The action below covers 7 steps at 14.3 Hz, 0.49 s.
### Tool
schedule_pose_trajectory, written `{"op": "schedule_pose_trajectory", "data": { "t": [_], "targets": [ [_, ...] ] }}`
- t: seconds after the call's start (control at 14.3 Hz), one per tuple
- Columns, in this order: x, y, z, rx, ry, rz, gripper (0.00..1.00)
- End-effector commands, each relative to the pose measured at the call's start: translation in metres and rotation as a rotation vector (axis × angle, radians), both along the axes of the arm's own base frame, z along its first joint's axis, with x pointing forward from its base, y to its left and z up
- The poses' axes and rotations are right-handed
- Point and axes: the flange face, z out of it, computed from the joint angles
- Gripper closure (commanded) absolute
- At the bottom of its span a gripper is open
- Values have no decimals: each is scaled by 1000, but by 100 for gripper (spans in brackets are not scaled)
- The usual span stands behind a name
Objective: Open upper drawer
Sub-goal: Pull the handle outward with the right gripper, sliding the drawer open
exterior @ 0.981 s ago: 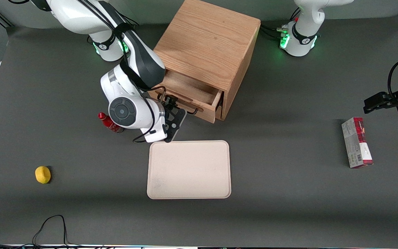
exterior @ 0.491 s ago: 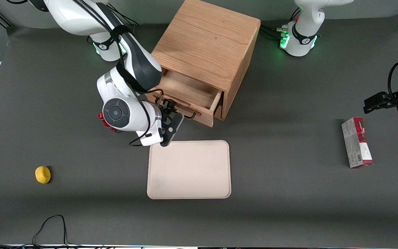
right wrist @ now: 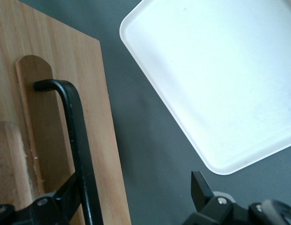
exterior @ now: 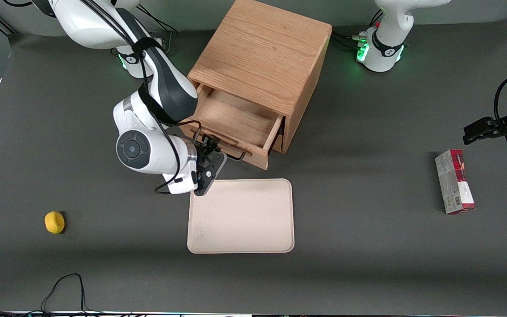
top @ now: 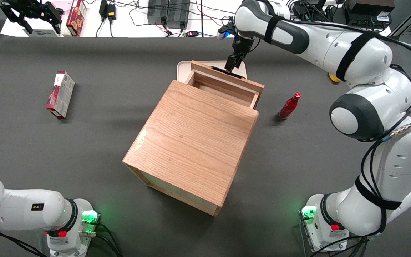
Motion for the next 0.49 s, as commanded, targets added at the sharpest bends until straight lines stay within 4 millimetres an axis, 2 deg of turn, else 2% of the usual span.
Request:
{"op": "schedule_pose_trajectory", "data": {
  "t": [0.0, 0.42],
  "targets": [
    [14, -2, 2, 15, -42, 32, 0],
    [29, -10, 3, 37, -108, -7, 0]
  ]
}}
